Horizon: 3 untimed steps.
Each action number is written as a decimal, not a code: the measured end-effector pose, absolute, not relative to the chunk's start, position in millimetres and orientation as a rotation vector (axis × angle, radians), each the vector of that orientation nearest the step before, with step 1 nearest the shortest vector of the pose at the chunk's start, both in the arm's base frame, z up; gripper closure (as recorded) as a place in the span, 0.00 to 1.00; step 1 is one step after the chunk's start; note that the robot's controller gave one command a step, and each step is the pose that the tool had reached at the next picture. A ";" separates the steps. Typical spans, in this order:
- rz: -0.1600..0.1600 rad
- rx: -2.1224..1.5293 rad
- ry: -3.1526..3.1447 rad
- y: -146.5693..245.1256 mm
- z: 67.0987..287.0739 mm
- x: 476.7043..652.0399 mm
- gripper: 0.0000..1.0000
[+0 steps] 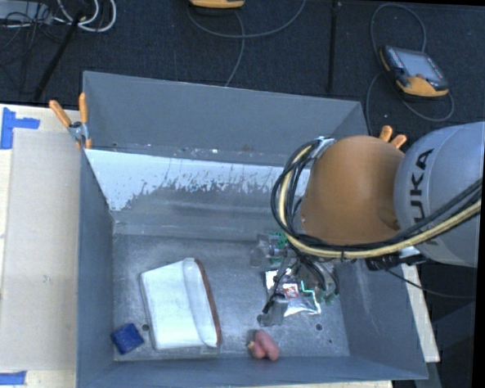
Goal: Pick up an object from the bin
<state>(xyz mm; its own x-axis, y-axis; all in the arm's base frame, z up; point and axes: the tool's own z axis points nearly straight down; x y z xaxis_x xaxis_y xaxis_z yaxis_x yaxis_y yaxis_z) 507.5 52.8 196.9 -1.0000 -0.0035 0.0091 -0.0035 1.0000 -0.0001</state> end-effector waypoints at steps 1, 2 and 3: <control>-0.003 1.182 -2.904 50.7 89.4 498.1 0.00; 0.003 1.186 -2.925 110.5 71.5 475.8 0.00; 0.000 1.123 -2.941 132.8 70.5 552.0 0.00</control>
Offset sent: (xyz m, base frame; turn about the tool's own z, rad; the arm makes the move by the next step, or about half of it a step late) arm -0.0083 -0.0027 -0.1063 -0.7693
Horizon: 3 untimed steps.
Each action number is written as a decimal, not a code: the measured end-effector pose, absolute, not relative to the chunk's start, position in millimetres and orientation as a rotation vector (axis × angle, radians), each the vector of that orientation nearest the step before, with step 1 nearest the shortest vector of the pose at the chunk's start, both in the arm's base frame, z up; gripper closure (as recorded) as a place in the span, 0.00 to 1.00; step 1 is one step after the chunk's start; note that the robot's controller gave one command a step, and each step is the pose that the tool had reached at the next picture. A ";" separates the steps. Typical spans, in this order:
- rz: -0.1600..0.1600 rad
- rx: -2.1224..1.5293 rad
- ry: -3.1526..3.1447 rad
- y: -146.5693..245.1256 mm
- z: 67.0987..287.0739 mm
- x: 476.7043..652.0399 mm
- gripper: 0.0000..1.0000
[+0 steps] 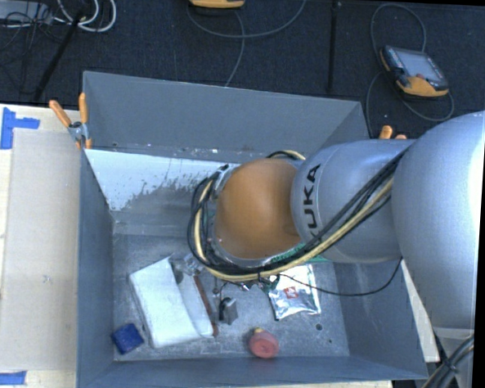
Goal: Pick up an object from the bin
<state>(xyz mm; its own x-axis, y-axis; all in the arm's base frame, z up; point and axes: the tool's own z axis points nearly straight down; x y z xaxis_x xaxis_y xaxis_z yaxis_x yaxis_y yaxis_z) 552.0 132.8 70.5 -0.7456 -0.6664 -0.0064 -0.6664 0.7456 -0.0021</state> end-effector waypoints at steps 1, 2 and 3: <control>0.001 -1.658 2.666 158.3 69.8 544.0 0.00; -0.002 -1.676 2.652 147.8 70.1 602.5 0.00; -0.004 -1.516 2.757 217.9 74.4 557.1 0.00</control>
Offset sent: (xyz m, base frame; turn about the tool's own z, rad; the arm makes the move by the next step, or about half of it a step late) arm -0.0083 0.0251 -0.0005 -0.3859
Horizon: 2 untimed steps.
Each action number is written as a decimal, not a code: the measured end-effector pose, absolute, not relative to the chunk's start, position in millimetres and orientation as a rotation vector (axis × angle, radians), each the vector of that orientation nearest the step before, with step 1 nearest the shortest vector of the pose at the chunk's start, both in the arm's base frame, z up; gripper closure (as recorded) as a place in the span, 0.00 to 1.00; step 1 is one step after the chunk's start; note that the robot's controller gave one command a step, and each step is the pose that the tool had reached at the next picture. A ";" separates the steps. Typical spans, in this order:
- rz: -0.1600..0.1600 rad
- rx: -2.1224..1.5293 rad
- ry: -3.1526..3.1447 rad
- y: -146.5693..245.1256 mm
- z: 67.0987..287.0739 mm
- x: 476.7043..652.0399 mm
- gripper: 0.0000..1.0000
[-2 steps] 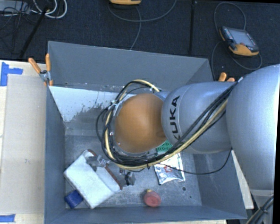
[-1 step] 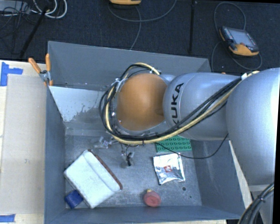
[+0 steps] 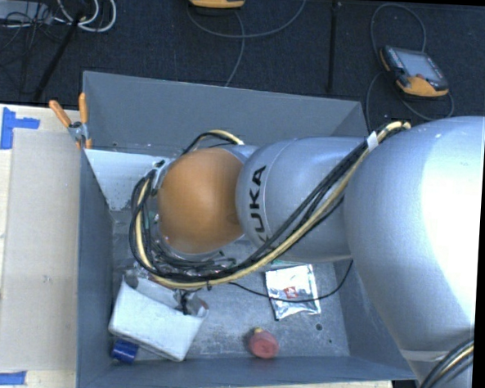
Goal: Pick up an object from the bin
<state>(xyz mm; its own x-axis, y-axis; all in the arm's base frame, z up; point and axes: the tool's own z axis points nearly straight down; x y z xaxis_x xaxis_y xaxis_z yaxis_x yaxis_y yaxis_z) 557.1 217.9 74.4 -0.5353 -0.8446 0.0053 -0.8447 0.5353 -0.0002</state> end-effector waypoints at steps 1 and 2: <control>0.003 1.410 -2.813 189.0 69.9 616.9 0.00; -0.003 1.341 -2.838 193.9 69.4 573.3 0.00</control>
Offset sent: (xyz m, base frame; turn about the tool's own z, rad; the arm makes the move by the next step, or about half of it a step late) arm 0.0572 -0.0267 -0.0044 0.0696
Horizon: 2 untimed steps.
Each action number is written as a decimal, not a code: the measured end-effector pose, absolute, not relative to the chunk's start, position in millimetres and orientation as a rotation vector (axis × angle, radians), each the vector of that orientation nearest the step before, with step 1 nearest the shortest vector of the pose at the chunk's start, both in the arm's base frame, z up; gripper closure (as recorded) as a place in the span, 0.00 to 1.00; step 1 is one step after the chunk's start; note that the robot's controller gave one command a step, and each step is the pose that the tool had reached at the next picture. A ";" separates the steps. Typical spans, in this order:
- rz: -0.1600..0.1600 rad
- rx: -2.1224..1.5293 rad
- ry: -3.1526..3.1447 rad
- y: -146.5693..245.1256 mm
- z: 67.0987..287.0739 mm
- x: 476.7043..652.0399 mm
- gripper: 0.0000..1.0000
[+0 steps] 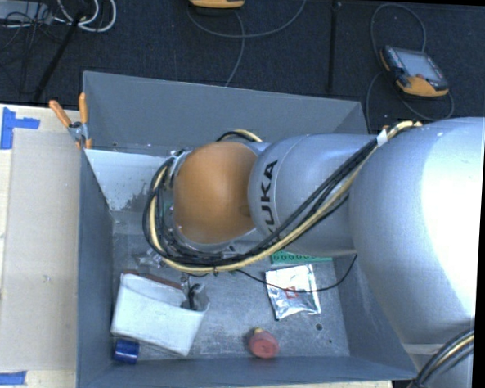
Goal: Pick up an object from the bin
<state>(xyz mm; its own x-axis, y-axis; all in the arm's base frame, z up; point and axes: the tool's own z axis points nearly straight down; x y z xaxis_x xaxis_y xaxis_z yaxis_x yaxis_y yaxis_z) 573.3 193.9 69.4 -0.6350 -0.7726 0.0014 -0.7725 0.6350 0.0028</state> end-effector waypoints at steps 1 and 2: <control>-0.002 1.337 -2.846 194.4 69.8 614.5 0.00; -0.002 1.263 -2.876 164.1 69.7 603.2 0.00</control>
Offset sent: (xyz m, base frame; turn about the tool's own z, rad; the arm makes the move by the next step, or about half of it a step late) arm 0.0402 -0.0006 0.0006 0.0018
